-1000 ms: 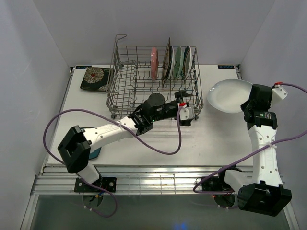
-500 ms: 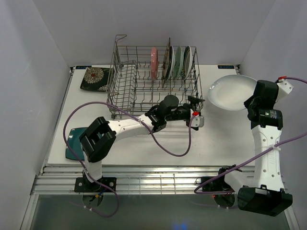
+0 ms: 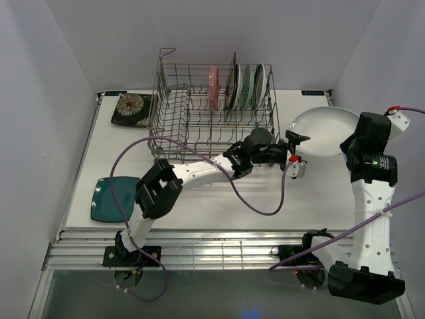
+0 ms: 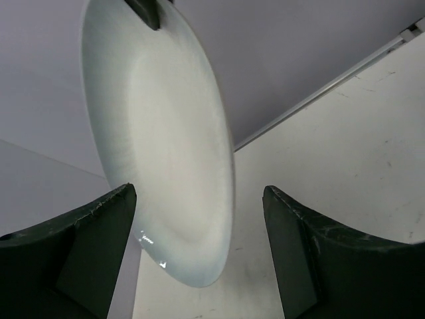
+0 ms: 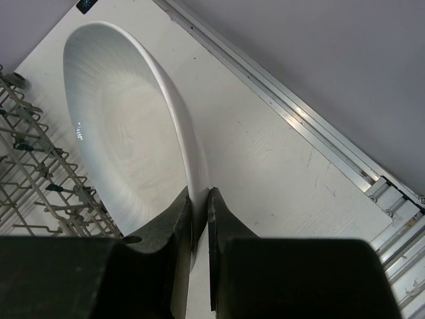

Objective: Load the plates into the dish rack
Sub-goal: Pick up the plate from the corner of the board.

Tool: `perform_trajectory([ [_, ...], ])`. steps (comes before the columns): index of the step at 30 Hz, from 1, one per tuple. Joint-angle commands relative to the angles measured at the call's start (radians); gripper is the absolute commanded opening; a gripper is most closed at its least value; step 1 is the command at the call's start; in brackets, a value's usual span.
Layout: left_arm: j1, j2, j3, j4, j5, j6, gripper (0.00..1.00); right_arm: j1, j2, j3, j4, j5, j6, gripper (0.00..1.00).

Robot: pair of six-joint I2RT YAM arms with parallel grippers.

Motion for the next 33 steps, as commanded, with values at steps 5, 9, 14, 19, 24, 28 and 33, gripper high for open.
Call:
perform_trajectory([
  [5, -0.048, 0.038, 0.099, -0.077, 0.047, 0.018, 0.88, 0.004, -0.079, 0.166, 0.180, 0.008, 0.023, 0.08],
  [9, -0.062, 0.069, 0.139, -0.087, 0.037, 0.004, 0.82, 0.004, -0.093, 0.178, 0.170, -0.005, 0.016, 0.08],
  [14, -0.074, 0.115, 0.196, -0.087, -0.014, 0.001, 0.76, 0.004, -0.107, 0.207, 0.154, -0.022, 0.005, 0.08],
  [19, -0.082, 0.144, 0.257, -0.087, -0.049, -0.013, 0.57, 0.004, -0.122, 0.235, 0.135, -0.032, -0.012, 0.08],
  [24, -0.094, 0.158, 0.291, -0.086, -0.082, -0.007, 0.43, 0.004, -0.124, 0.241, 0.124, -0.049, -0.021, 0.08],
  [28, -0.105, 0.173, 0.329, -0.087, -0.101, -0.004, 0.29, 0.004, -0.136, 0.241, 0.120, -0.068, -0.027, 0.08],
  [33, -0.114, 0.187, 0.372, -0.087, -0.126, -0.011, 0.18, 0.004, -0.140, 0.271, 0.094, -0.091, -0.044, 0.08],
])
